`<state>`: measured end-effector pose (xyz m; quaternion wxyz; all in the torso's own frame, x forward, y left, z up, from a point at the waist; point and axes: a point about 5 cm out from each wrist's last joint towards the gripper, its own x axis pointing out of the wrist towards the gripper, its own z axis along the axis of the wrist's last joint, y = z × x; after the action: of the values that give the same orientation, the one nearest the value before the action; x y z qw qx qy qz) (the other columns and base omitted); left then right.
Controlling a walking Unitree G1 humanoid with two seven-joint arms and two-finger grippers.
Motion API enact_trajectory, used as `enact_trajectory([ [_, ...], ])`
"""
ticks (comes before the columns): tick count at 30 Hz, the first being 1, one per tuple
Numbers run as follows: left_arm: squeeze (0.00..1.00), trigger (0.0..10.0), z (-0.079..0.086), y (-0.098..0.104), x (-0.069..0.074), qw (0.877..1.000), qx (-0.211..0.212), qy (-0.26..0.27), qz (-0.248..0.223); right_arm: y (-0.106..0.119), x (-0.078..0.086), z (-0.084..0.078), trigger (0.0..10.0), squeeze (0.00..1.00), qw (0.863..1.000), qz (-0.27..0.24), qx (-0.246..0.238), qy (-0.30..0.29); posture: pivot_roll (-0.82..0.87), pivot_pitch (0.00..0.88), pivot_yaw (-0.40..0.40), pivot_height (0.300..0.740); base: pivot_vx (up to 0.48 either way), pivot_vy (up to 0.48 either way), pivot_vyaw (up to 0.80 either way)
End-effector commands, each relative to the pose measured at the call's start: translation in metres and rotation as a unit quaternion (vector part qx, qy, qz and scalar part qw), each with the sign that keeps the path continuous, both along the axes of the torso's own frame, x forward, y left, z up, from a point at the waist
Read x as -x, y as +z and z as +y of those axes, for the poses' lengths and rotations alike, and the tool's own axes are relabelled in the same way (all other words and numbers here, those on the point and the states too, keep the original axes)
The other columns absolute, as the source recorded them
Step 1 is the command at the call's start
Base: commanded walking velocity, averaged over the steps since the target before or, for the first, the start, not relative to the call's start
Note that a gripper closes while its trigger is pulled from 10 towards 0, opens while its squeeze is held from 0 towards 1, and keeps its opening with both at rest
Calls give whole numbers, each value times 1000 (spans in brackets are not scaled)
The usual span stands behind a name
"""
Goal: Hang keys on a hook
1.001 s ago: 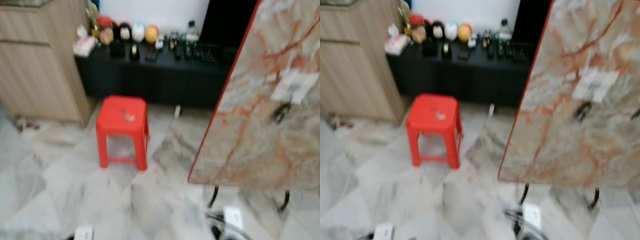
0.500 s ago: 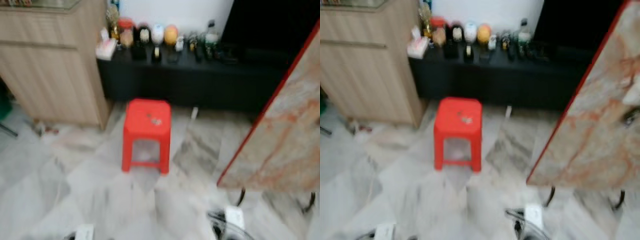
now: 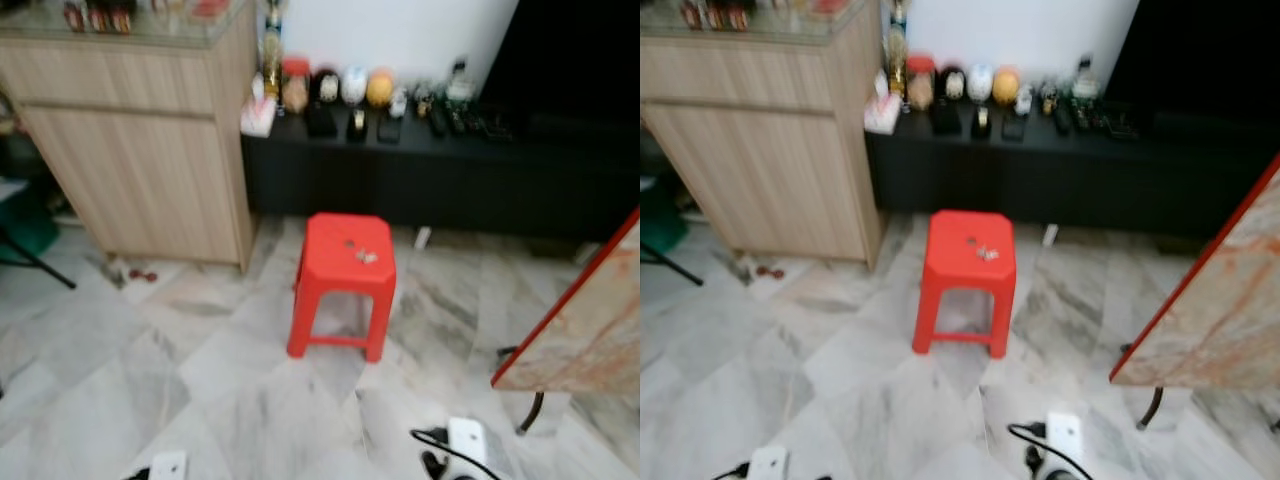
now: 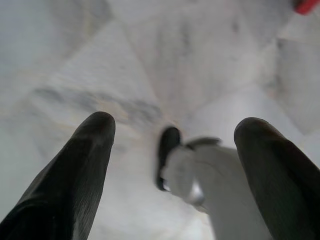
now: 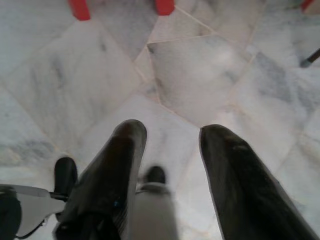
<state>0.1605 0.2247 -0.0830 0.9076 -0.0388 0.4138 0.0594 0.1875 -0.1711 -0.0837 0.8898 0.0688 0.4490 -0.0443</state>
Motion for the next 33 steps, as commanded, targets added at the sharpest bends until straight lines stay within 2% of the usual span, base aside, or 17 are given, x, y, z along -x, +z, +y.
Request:
enact_trajectory([
  [1,0,10000,-8,-5,7,1000,3,-9,15,-2,6,-12,10000,0,1000,9,14,-8,129,66,-63,740,0,0,0],
  [11,0,10000,-7,-4,6,1000,1,-6,13,-1,5,-11,10000,0,1000,5,11,-11,136,79,-68,740,0,0,0],
  [33,0,10000,-5,-5,8,1000,5,-8,17,4,-6,-4,10000,0,1000,-15,0,-6,133,94,-61,740,294,0,0],
])
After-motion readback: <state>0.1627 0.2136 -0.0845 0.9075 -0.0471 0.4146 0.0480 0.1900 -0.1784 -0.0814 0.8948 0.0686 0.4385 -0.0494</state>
